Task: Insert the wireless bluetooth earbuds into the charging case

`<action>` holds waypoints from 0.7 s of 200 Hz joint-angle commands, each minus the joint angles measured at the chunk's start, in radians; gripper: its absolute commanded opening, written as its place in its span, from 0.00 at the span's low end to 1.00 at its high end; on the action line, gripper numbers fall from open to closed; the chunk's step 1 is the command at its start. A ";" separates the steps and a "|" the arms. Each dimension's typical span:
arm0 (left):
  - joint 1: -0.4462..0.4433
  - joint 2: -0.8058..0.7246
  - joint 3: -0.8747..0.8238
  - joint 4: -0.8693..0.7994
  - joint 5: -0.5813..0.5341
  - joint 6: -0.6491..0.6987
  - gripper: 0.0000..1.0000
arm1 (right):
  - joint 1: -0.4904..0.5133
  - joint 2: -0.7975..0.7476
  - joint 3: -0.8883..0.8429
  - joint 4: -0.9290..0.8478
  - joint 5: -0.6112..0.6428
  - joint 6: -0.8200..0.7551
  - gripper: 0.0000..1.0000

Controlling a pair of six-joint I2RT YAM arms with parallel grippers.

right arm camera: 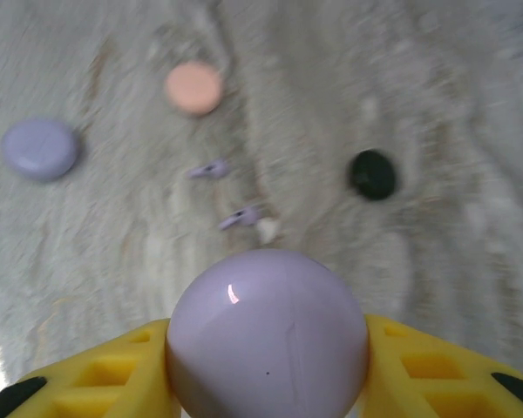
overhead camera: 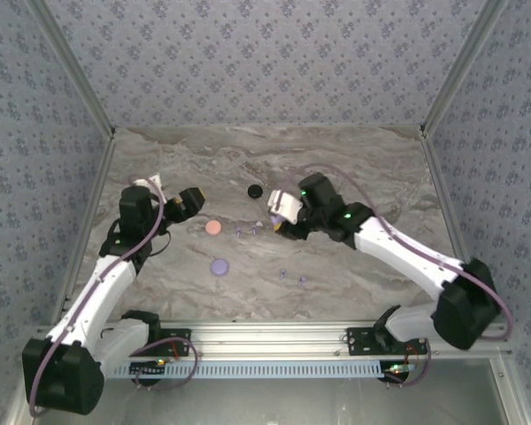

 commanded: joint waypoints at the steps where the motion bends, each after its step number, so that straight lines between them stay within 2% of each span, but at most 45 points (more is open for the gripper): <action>1: -0.088 0.054 0.112 0.117 0.231 -0.058 0.88 | -0.044 -0.086 0.018 0.014 -0.043 0.013 0.46; 34: -0.218 0.118 0.221 0.147 0.315 -0.037 0.87 | -0.064 -0.140 0.079 -0.034 -0.033 -0.047 0.46; 65: -0.312 0.185 0.310 0.153 0.350 -0.017 0.86 | -0.066 -0.158 0.112 -0.054 -0.014 -0.076 0.46; 91: -0.370 0.259 0.367 0.163 0.375 -0.013 0.84 | -0.065 -0.172 0.121 -0.064 -0.020 -0.079 0.47; 140: -0.446 0.372 0.438 0.193 0.414 -0.017 0.73 | -0.063 -0.178 0.113 -0.068 -0.029 -0.076 0.46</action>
